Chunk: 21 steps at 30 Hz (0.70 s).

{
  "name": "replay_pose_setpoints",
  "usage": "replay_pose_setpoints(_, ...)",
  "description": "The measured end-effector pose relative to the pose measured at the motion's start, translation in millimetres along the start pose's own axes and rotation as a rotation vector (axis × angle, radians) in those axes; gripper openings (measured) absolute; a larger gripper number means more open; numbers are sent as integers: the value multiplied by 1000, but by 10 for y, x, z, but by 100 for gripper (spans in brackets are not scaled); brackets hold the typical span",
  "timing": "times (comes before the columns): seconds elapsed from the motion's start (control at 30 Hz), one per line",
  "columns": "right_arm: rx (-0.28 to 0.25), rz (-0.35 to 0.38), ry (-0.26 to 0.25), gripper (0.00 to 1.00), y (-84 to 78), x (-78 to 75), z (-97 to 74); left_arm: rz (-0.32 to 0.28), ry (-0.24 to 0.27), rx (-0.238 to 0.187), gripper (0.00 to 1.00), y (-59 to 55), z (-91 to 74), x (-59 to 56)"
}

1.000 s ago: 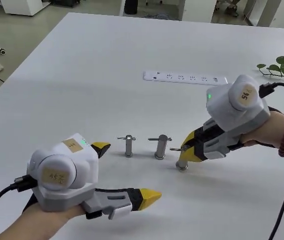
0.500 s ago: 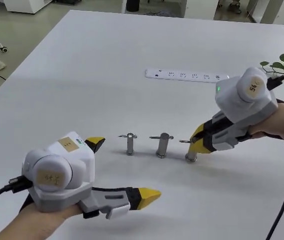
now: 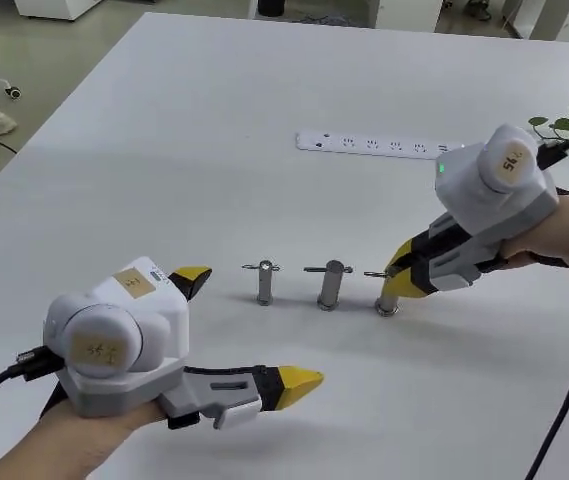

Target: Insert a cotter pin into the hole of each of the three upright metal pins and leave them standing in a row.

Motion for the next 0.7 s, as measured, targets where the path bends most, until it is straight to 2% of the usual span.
replay_pose_setpoints(0.1, 6, -36, 8, 8, 5, -1, -4, -3, 0, 2, 97, -2, 0, -3)
replay_pose_setpoints(0.4, 12, -30, 18, 9, 11, -21, -6, 3, 5, 4, 95, 5, -6, -6)
replay_pose_setpoints(0.57, 12, -14, 17, 10, 15, -22, 0, 5, 6, 9, 95, 3, -6, -3)
replay_pose_setpoints(0.7, -9, 36, -7, 18, 14, -31, -22, 7, 14, 13, 95, 4, -12, 10)
Point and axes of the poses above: the centre of the closed fingertips' face, and the gripper's own axes: z roughly forward along the fingers, x roughly to its left, y roughly out of its top, the point moved 9 cm from there along -z, roughly backward along the fingers, and after that the axes turned 10 degrees about x, right-handed, at the moved point
